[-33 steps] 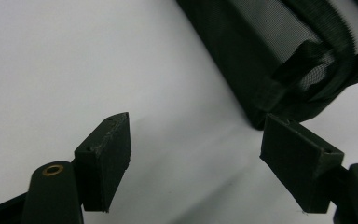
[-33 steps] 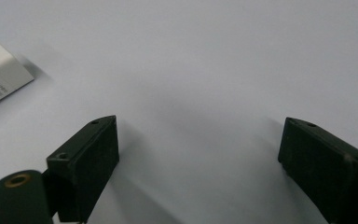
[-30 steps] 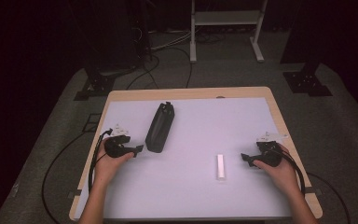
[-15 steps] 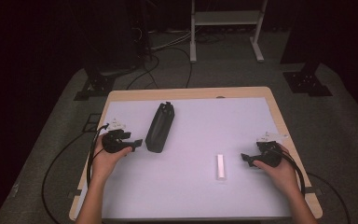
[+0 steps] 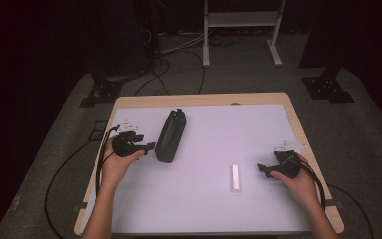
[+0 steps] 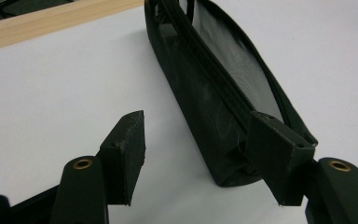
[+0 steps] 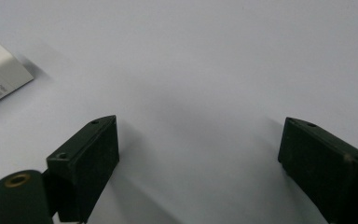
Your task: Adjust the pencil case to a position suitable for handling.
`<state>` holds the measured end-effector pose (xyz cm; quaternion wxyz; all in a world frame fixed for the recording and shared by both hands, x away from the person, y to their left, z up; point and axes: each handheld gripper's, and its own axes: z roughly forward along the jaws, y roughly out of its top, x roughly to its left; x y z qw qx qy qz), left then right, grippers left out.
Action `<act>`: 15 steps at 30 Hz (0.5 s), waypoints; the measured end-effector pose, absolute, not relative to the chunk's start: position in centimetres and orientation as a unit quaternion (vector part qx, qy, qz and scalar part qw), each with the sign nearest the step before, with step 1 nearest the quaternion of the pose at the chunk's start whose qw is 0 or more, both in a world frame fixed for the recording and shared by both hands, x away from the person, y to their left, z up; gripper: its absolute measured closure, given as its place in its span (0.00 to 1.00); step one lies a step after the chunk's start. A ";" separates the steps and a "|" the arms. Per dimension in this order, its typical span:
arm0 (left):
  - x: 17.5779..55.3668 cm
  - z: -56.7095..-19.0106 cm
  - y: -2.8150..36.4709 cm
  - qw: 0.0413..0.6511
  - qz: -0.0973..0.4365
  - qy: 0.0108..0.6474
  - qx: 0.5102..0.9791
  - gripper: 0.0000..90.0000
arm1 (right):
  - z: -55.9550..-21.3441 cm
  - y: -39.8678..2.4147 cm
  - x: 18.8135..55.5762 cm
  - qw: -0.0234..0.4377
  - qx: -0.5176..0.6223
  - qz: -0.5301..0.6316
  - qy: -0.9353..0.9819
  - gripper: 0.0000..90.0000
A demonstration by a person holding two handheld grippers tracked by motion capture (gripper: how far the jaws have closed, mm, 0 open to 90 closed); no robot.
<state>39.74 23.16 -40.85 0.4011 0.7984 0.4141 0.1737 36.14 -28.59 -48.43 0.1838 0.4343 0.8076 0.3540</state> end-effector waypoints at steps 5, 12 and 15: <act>40.3 -40.2 22.5 0.406 0.181 0.409 0.797 0.42 | -48.4 -28.6 36.1 0.184 0.434 0.353 0.808 0.13; 40.9 -39.4 21.1 0.410 0.184 0.397 0.800 0.43 | -48.4 -28.6 36.1 0.184 0.434 0.353 0.808 0.13; 41.2 -39.2 20.4 0.415 0.183 0.394 0.799 0.45 | -48.4 -28.6 36.1 0.184 0.434 0.353 0.808 0.13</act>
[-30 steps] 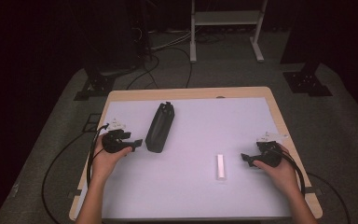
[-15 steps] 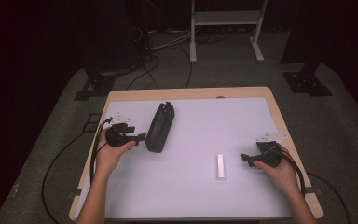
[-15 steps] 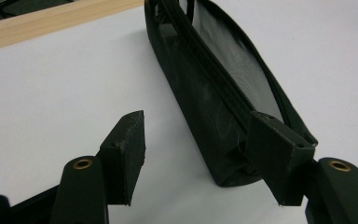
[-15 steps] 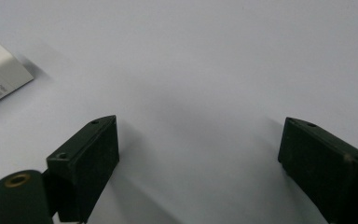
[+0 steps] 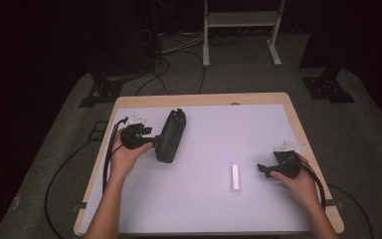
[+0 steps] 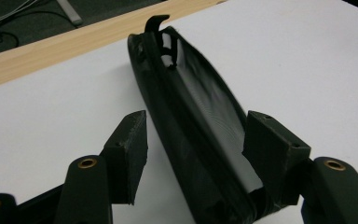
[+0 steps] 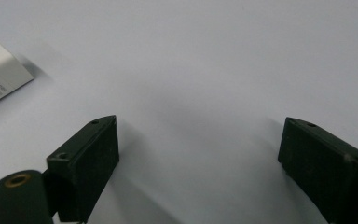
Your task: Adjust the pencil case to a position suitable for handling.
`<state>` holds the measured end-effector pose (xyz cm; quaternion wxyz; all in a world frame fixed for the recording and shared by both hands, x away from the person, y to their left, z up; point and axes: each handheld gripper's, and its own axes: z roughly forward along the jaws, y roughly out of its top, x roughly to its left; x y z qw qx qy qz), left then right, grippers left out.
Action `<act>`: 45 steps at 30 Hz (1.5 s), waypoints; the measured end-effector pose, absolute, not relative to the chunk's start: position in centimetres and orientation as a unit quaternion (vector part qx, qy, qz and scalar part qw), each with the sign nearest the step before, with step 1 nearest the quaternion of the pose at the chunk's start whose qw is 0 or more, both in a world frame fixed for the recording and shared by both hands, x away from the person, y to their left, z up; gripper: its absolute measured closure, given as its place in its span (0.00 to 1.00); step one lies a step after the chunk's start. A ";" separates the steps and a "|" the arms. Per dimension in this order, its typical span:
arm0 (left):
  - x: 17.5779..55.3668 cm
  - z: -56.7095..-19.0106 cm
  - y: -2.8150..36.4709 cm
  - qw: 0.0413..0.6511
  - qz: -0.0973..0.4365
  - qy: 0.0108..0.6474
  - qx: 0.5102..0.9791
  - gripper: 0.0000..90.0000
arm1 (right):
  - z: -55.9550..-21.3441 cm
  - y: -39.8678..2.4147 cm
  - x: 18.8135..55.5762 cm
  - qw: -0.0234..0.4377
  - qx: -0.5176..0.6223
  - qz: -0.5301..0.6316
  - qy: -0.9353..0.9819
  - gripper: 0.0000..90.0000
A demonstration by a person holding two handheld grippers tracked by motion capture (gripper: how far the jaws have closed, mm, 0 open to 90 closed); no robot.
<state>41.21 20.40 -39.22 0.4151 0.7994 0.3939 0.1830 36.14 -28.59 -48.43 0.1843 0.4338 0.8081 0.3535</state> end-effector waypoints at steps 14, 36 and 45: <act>42.4 -39.6 17.8 0.420 0.170 0.383 0.805 0.49 | -48.4 -28.6 36.1 0.184 0.434 0.354 0.808 0.13; 45.1 -41.2 14.6 0.393 0.169 0.376 0.822 0.51 | -48.4 -28.6 36.1 0.185 0.434 0.354 0.808 0.13; 45.7 -41.9 14.3 0.379 0.166 0.385 0.825 0.59 | -48.4 -28.6 36.1 0.186 0.434 0.353 0.808 0.13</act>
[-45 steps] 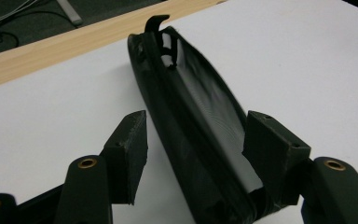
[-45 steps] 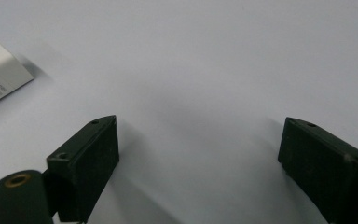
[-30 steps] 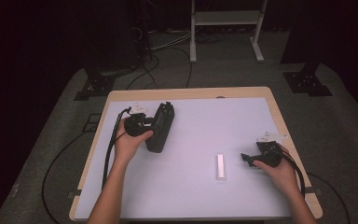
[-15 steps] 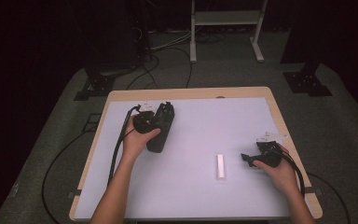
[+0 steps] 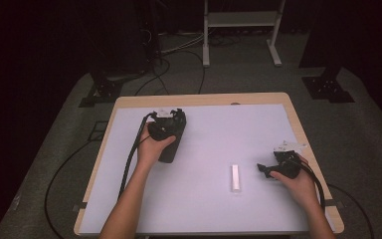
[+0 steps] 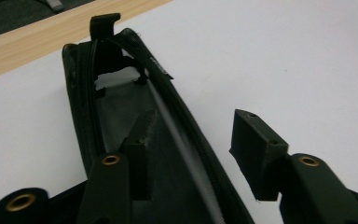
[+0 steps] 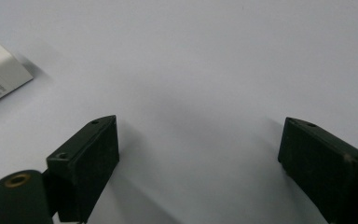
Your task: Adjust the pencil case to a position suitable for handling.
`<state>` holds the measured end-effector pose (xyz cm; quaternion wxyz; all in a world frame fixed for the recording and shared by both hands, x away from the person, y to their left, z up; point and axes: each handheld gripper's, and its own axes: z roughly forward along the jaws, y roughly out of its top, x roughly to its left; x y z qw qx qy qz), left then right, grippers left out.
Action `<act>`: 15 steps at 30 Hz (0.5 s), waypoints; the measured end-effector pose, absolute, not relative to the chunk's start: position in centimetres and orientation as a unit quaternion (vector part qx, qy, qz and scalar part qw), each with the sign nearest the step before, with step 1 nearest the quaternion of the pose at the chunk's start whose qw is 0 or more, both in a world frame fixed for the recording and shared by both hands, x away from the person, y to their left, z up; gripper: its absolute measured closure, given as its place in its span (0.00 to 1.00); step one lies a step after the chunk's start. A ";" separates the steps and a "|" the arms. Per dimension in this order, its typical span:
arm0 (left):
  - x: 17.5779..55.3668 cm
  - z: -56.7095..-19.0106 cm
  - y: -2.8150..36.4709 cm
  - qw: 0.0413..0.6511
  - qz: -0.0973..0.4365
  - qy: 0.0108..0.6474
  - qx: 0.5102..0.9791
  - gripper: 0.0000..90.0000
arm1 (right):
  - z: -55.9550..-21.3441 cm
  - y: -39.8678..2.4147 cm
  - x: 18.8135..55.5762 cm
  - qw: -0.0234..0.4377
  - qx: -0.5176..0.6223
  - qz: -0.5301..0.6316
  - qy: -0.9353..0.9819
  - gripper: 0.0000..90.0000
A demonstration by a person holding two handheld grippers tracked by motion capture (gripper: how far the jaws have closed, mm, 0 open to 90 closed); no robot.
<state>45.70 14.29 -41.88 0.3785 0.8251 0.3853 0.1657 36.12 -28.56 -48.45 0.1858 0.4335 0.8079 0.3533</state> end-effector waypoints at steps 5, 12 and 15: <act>45.8 -42.0 14.4 0.377 0.163 0.388 0.825 0.71 | -48.4 -28.5 36.1 0.186 0.434 0.353 0.808 0.13; 45.9 -42.1 14.4 0.381 0.151 0.390 0.825 0.84 | -48.4 -28.5 36.1 0.186 0.434 0.353 0.808 0.13; 45.9 -42.1 14.5 0.378 0.149 0.391 0.825 0.90 | -48.5 -28.5 36.1 0.186 0.433 0.353 0.808 0.13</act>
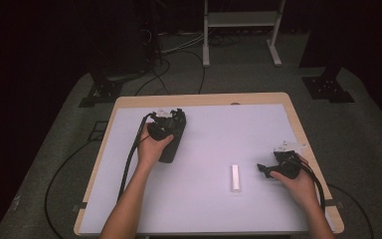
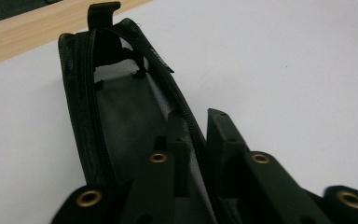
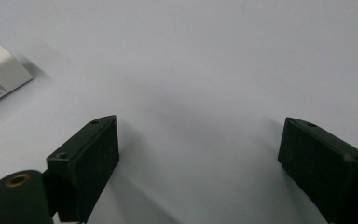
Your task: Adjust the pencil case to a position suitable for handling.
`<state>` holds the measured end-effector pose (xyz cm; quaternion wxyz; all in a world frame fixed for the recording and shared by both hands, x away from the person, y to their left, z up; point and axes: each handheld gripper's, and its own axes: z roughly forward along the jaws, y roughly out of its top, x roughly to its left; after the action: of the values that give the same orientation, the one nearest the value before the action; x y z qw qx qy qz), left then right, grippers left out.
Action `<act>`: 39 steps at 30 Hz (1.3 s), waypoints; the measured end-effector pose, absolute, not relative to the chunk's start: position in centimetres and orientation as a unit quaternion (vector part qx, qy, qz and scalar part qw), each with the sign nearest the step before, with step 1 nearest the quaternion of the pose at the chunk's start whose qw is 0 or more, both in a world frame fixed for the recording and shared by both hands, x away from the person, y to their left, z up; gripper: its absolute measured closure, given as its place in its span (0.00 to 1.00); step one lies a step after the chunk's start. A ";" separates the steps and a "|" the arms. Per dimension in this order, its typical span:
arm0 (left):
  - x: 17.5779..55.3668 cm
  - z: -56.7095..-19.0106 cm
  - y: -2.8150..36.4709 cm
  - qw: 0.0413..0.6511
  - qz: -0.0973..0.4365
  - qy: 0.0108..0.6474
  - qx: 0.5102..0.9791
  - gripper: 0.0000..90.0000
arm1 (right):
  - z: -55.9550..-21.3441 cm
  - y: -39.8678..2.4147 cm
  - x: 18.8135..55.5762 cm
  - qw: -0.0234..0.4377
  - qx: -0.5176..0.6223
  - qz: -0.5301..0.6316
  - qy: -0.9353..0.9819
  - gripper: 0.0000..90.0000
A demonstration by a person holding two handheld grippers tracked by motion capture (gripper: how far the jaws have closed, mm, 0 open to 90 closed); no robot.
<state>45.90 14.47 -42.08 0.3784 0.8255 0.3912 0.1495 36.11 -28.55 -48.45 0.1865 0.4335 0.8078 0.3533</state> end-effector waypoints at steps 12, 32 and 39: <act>45.7 -41.4 15.2 0.389 0.144 0.382 0.826 0.99 | -48.5 -28.5 36.1 0.187 0.434 0.353 0.808 0.13; 43.1 -38.9 15.3 0.401 0.119 0.322 0.849 0.99 | -48.5 -28.6 36.1 0.186 0.433 0.354 0.808 0.13; 42.0 -38.6 15.0 0.403 0.110 0.303 0.857 0.99 | -48.4 -28.6 36.1 0.185 0.434 0.354 0.808 0.13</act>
<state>42.02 14.95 -38.62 0.4028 0.8566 0.3031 0.1101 36.14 -28.59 -48.45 0.1847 0.4337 0.8080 0.3535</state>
